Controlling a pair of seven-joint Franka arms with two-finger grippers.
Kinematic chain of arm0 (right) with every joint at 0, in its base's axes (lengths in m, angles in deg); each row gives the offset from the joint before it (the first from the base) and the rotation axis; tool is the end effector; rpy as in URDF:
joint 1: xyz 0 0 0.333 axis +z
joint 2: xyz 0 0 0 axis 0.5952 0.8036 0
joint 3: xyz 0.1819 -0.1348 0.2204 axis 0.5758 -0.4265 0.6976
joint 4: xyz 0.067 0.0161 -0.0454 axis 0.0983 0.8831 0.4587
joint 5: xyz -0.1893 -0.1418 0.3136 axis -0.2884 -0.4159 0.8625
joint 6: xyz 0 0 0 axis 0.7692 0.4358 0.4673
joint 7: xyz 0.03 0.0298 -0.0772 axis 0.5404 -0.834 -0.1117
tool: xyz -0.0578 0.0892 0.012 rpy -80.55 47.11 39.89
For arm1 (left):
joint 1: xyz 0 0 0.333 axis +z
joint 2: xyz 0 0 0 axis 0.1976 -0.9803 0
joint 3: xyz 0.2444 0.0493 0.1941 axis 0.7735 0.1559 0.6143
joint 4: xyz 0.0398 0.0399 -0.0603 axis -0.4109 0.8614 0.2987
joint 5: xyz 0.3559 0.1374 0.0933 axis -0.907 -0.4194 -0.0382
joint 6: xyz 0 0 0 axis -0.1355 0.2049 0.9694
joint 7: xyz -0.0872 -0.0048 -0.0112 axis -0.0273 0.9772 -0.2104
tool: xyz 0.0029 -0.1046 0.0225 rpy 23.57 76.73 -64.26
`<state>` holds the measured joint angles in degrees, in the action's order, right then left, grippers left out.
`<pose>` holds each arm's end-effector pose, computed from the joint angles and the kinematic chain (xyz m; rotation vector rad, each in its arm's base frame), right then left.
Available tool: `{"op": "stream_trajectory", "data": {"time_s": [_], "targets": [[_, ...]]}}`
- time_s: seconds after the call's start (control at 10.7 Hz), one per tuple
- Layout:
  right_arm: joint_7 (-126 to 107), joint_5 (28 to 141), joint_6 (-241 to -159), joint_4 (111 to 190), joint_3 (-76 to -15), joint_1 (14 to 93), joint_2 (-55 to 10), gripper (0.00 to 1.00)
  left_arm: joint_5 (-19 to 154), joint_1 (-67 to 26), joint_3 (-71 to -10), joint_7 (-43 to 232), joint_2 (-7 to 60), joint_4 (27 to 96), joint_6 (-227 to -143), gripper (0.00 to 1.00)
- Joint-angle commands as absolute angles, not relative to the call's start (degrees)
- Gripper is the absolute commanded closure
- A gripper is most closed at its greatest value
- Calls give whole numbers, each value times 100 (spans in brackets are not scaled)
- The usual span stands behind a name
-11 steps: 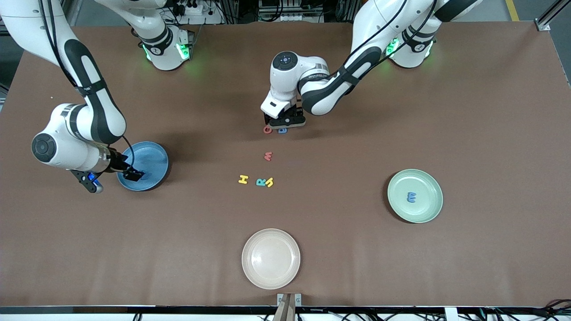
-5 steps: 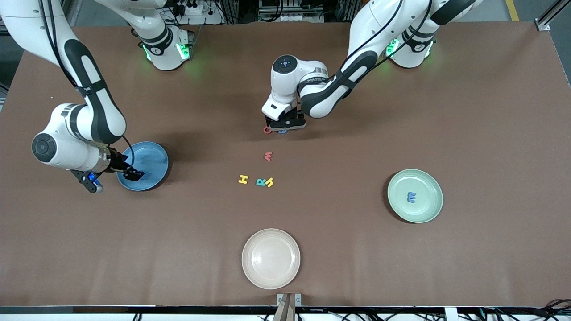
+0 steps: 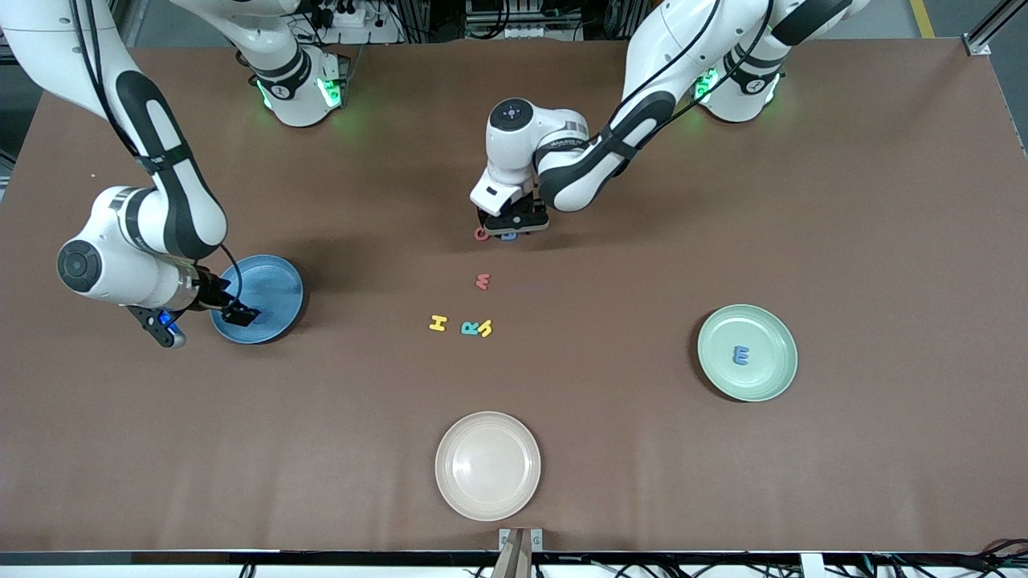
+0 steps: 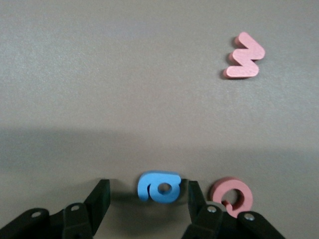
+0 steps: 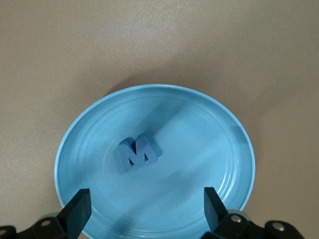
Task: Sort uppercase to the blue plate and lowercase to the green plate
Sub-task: 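Lower the left gripper and close it on the blue a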
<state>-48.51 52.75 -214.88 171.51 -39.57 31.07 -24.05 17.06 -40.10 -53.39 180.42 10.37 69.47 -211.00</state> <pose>0.5638 -0.0493 0.2279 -2.8935 1.1402 0.3077 0.3289 -0.5422 0.1708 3.0843 0.1745 0.1597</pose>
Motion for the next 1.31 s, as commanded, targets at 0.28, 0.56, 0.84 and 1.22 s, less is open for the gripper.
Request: {"op": "stream_trajectory", "data": {"time_s": [0.28, 0.56, 0.84, 1.22], "targets": [[-4855, 5195, -21482, 17164, -3867, 3002, -2406, 0, 1487, -4119, -5248, 18268, 929, 6795, -21155, 36], [-4855, 5195, -21482, 17164, -3867, 3002, -2406, 0, 1496, -4137, -5248, 18268, 921, 6760, -21155, 43], [-4890, 5195, -21491, 17164, -3867, 3002, -2397, 0, 1496, -4137, -5248, 18268, 877, 6725, -21155, 48], [-4899, 5195, -21517, 17164, -3867, 3020, -2397, 0, 1505, -4225, -5169, 18285, 824, 6716, -21155, 54]]}}
